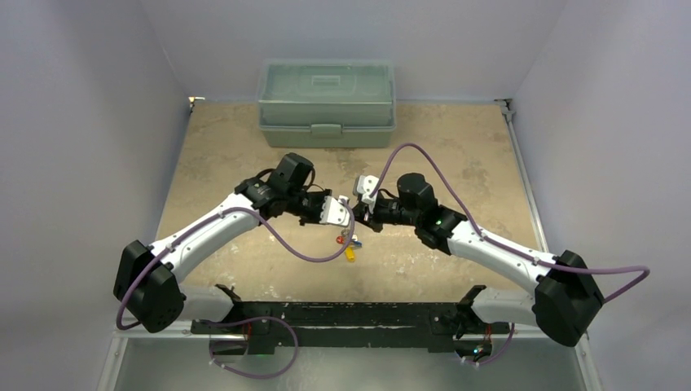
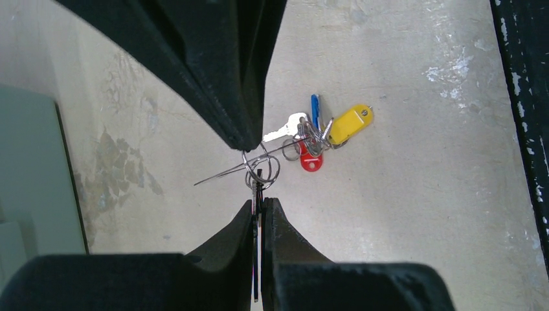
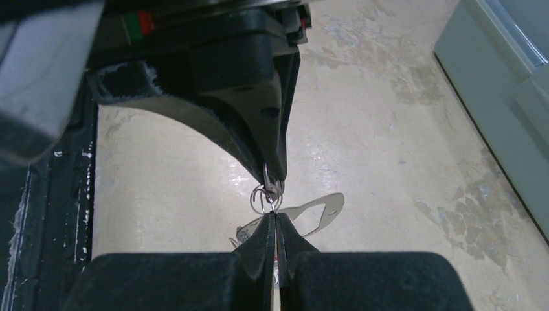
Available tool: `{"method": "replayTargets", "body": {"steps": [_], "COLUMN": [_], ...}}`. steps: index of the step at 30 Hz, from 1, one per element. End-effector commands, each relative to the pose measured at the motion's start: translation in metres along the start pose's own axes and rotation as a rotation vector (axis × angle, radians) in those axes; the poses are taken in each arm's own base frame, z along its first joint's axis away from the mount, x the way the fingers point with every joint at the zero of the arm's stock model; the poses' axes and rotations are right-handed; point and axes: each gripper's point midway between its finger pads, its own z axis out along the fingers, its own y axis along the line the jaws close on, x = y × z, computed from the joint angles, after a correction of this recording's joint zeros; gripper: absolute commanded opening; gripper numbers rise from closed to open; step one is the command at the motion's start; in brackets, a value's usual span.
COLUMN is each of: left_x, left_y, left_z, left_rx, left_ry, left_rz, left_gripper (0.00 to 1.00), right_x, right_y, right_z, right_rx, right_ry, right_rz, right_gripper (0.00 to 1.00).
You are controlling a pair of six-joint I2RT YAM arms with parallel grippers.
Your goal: Remove the keys from the keyring
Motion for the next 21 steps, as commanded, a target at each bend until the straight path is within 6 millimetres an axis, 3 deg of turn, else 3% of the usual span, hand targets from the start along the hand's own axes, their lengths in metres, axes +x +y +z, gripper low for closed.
{"method": "replayTargets", "body": {"steps": [1, 10, 21], "left_x": [-0.011, -0.003, -0.009], "left_y": [-0.001, 0.001, 0.01], "left_z": [0.002, 0.006, -0.002], "left_rx": [-0.01, -0.037, -0.107], "left_ry": [-0.029, -0.005, -0.02], "left_rz": [0.089, 0.098, 0.099], "left_gripper": [0.0, 0.0, 0.0], "right_x": [-0.023, -0.021, -0.014], "right_y": [0.0, 0.006, 0.013], "right_z": [-0.001, -0.004, -0.005], "right_rx": [-0.029, -0.071, -0.116], "right_ry": [-0.06, -0.065, -0.045], "right_rz": [-0.026, -0.029, -0.054], "right_gripper": [0.0, 0.0, 0.0]}}
